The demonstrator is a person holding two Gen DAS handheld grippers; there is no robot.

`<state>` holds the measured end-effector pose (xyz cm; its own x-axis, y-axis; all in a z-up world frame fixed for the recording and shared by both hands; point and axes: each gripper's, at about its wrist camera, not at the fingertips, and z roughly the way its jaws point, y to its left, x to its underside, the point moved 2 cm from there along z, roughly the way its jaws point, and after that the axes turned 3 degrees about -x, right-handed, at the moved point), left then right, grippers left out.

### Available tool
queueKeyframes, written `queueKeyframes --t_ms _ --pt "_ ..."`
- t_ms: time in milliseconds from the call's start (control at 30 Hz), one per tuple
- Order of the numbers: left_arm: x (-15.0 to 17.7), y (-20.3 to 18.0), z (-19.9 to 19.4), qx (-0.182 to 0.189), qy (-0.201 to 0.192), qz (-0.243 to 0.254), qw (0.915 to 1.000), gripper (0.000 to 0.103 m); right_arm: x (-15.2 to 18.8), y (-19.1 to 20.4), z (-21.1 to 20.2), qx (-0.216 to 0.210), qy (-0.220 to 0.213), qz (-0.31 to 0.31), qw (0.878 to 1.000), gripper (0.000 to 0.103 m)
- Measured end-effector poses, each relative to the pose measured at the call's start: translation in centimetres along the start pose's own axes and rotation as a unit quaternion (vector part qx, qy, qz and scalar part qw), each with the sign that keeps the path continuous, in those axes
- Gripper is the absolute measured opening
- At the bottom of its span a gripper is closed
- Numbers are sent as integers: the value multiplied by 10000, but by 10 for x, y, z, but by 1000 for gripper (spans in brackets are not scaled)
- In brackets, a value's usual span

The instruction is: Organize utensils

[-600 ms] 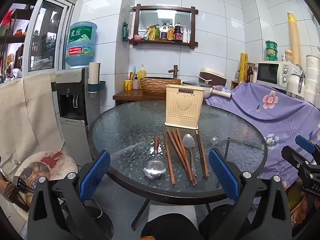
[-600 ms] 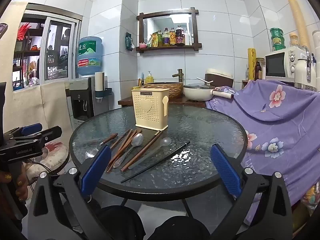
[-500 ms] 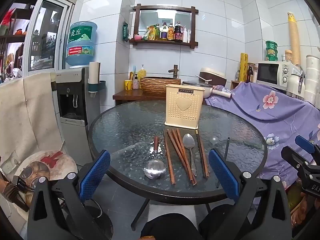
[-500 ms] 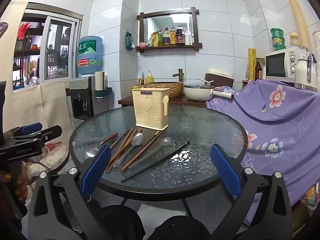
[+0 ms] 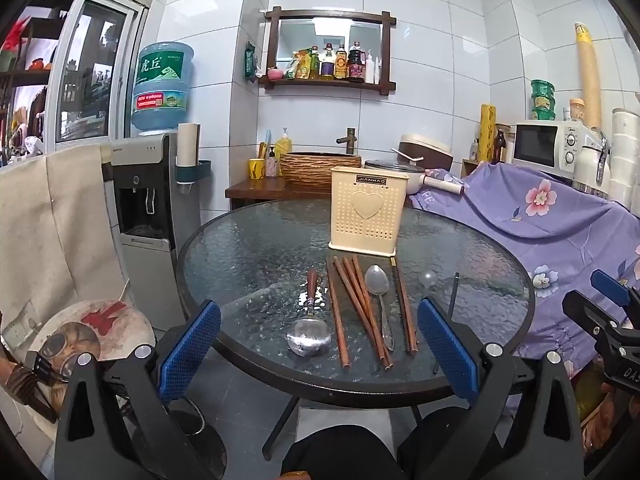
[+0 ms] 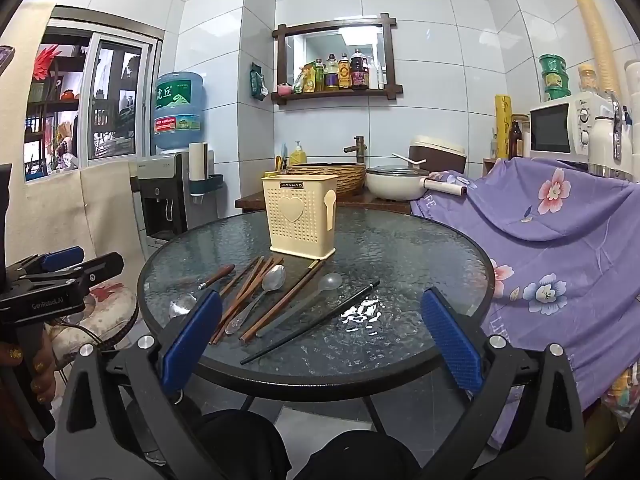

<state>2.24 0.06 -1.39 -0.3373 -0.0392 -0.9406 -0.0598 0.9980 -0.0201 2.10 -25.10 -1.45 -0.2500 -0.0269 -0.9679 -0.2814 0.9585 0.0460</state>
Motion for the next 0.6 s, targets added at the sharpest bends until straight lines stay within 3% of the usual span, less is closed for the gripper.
queueKeyframes --t_ms 600 --pt "-2 -1 -2 25 18 -50 10000 97 2 6 1 -26 22 7 10000 98"
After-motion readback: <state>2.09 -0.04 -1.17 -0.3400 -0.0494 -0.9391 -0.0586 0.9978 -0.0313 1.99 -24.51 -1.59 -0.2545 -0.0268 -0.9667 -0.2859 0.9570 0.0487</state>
